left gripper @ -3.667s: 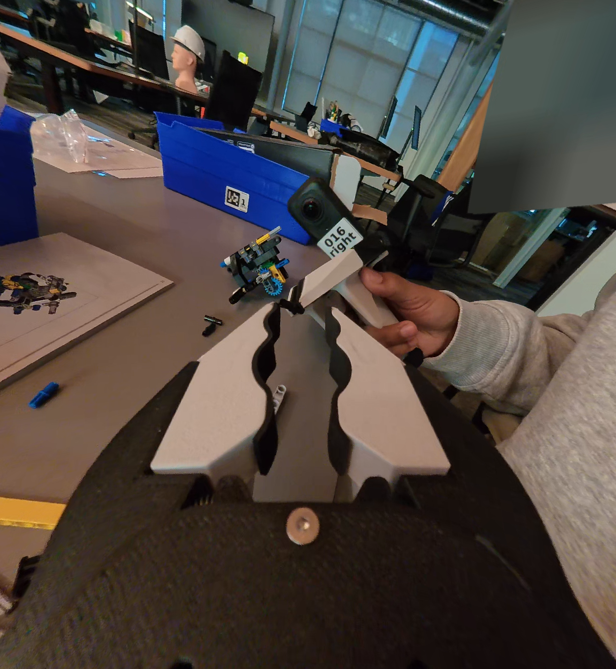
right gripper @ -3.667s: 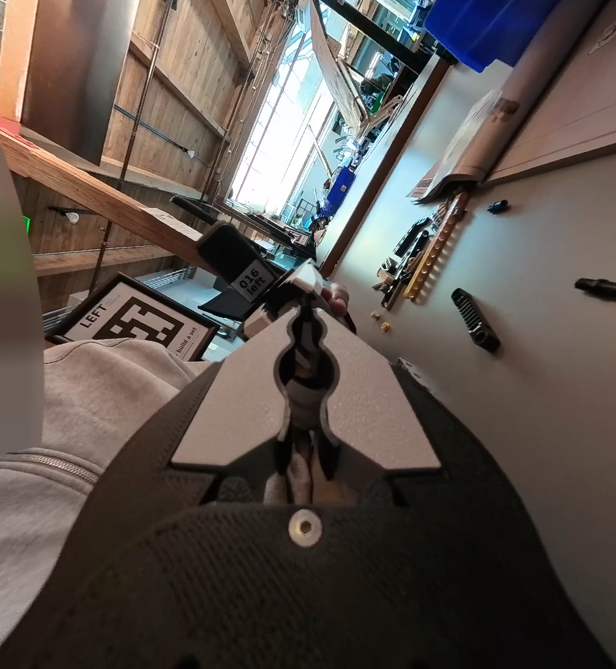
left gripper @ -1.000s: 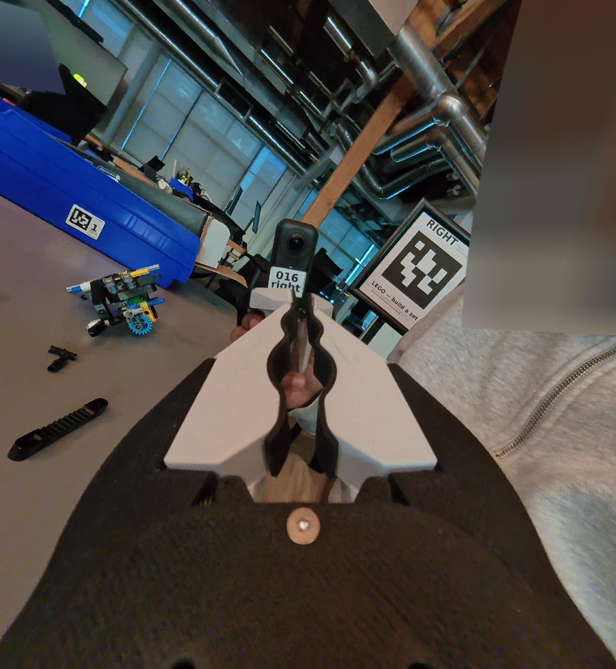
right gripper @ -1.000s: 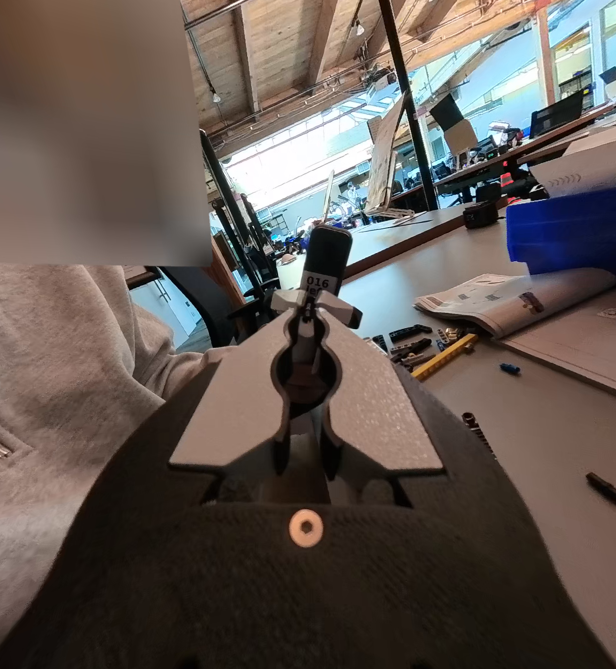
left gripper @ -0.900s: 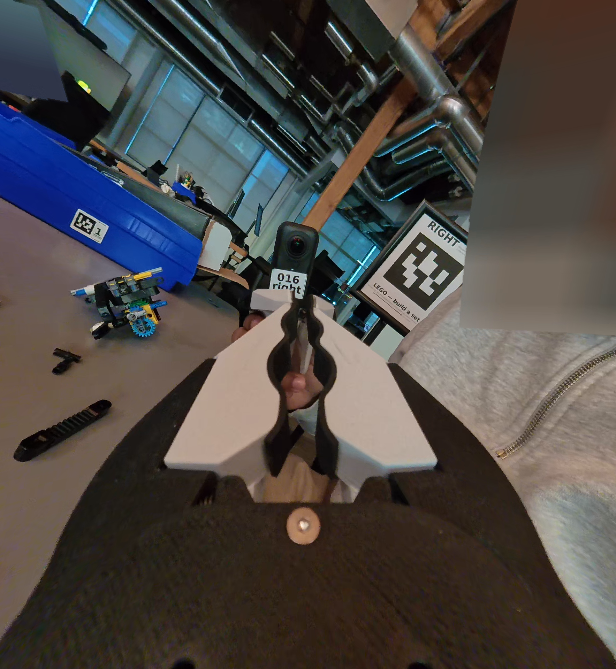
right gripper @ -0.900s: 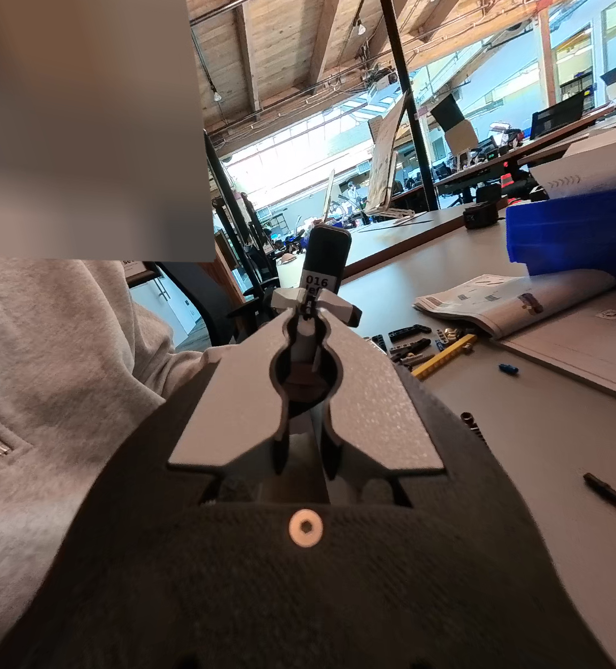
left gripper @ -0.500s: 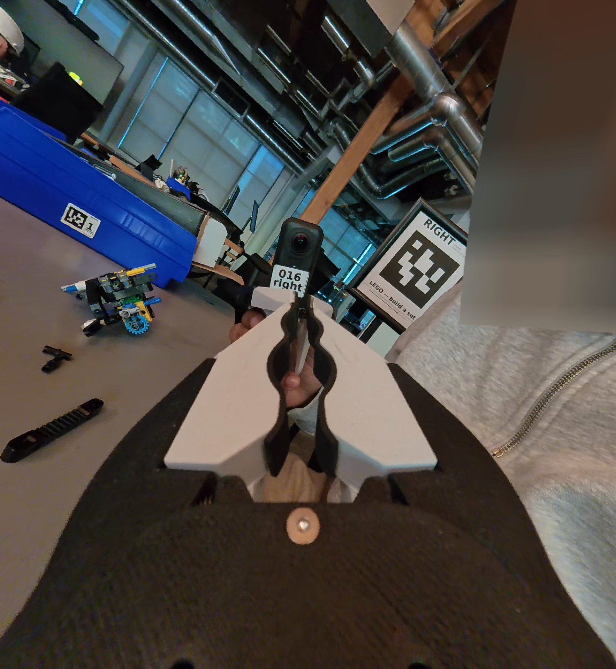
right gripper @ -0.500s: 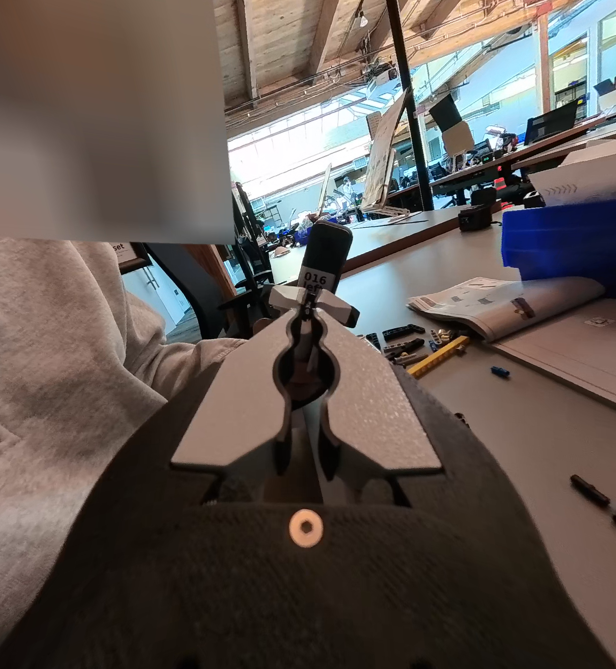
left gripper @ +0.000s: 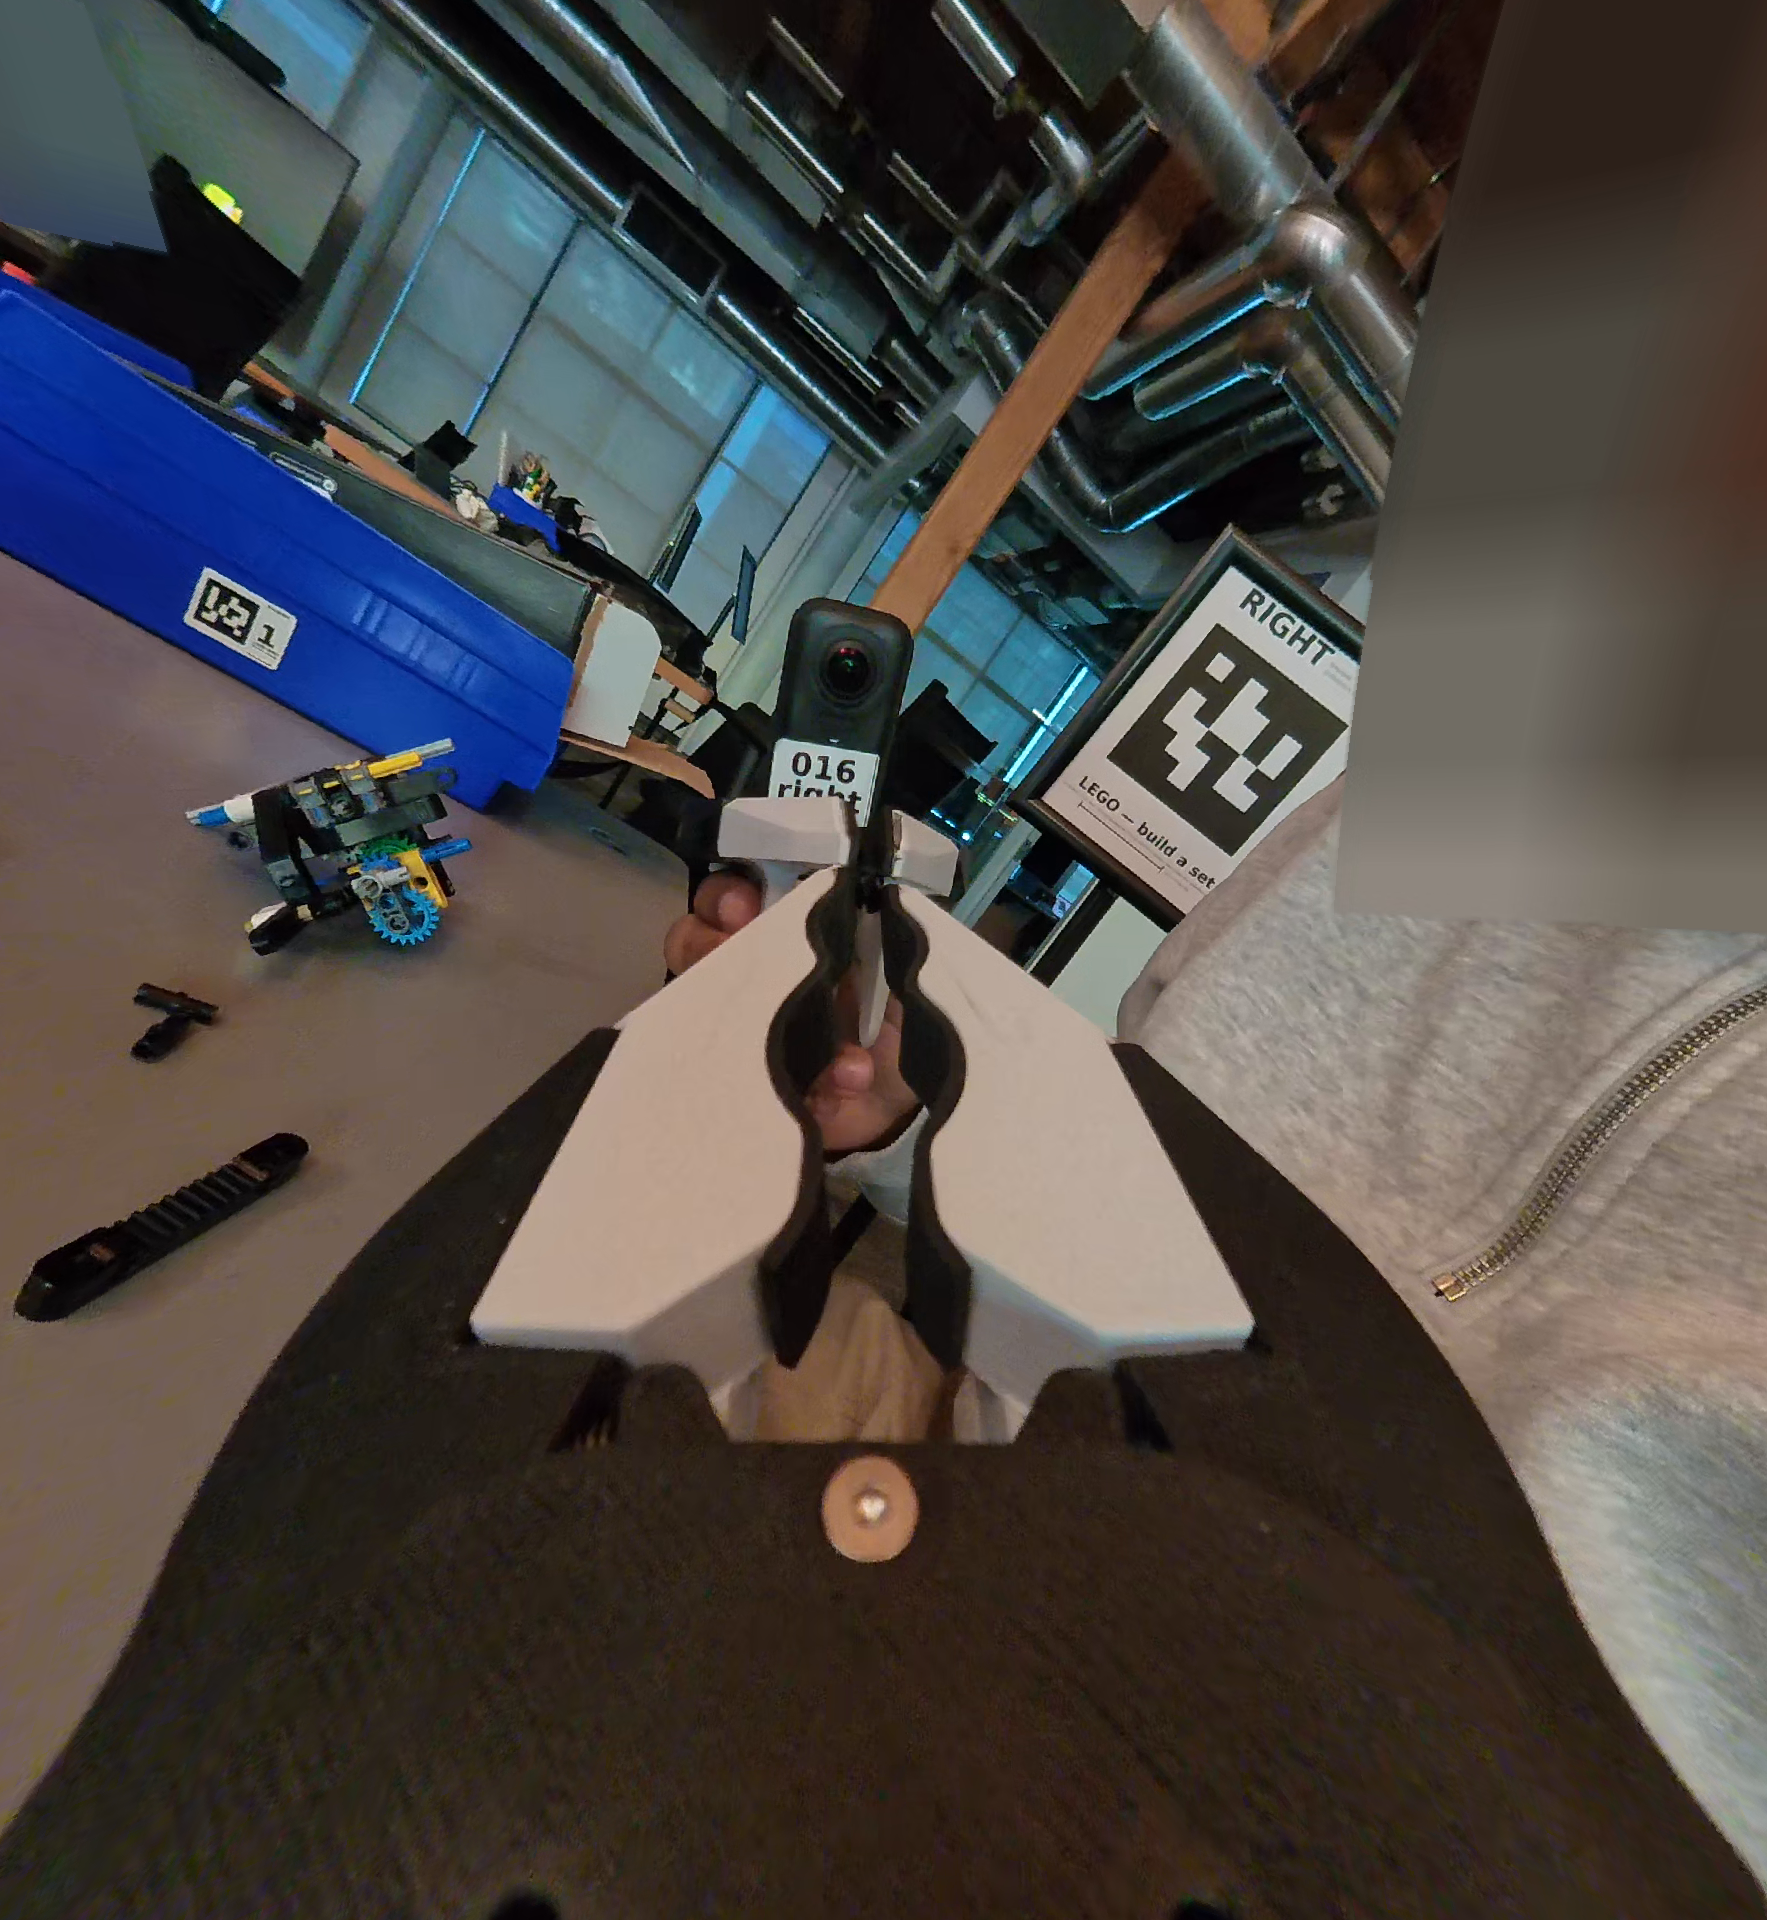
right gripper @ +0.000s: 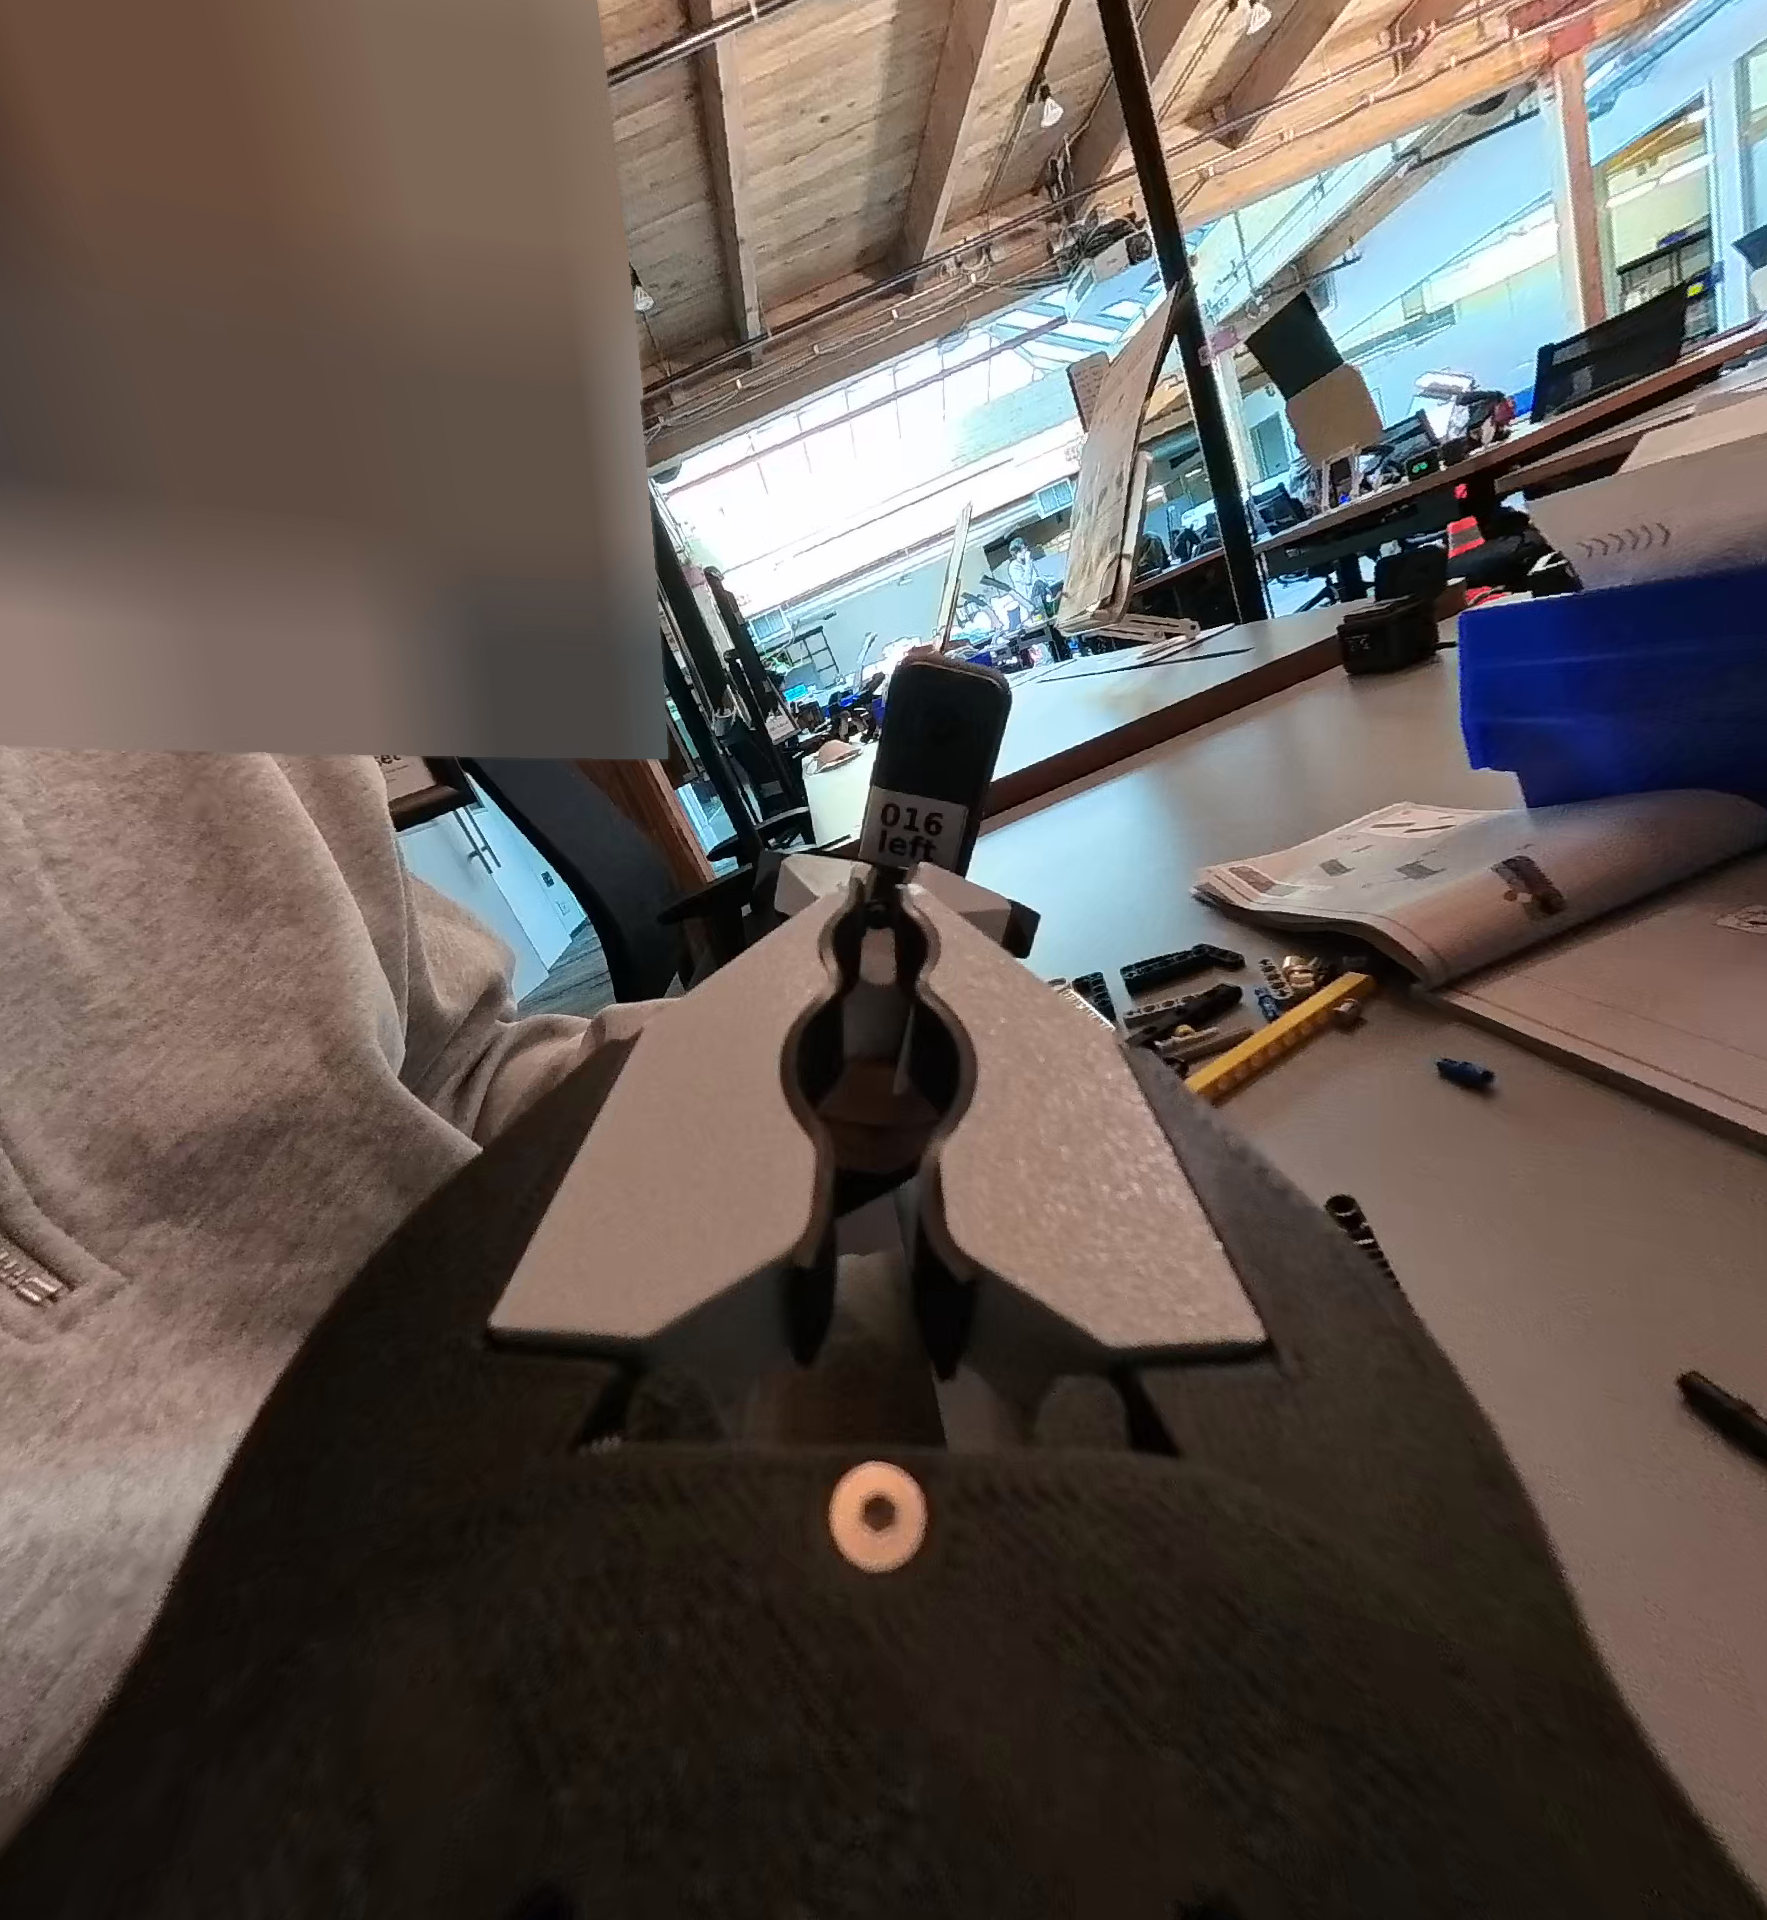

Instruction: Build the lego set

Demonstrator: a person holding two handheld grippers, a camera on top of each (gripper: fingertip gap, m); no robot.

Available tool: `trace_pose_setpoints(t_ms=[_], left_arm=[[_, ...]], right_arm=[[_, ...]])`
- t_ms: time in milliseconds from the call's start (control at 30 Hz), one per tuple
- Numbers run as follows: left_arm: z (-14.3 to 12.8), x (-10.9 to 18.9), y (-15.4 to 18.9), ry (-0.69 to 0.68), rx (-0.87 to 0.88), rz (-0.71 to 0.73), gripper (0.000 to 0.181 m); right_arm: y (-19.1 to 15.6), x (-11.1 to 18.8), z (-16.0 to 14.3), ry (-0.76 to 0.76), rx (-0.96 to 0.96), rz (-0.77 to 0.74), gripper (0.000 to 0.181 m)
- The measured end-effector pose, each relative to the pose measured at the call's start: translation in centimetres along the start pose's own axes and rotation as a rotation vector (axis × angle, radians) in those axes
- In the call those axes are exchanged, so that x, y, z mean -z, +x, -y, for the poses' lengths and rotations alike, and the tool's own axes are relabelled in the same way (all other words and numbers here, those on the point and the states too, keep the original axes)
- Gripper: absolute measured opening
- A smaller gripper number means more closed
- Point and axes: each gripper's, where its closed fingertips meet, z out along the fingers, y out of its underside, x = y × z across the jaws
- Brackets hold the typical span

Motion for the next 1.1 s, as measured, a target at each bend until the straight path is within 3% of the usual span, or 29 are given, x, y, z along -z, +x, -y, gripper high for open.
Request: trace_pose_setpoints(t_ms=[867,1100], left_arm=[[0.0,0.3,-0.4,-0.010,0.018,0.000,0.002],[-0.4,0.6,-0.5,-0.084,-0.036,0.027,0.002]], right_arm=[[0.3,-0.2,-0.6,-0.036,-0.008,-0.009,0.003],[0.3,-0.3,-1.2,-0.076,-0.011,-0.010,0.003]])
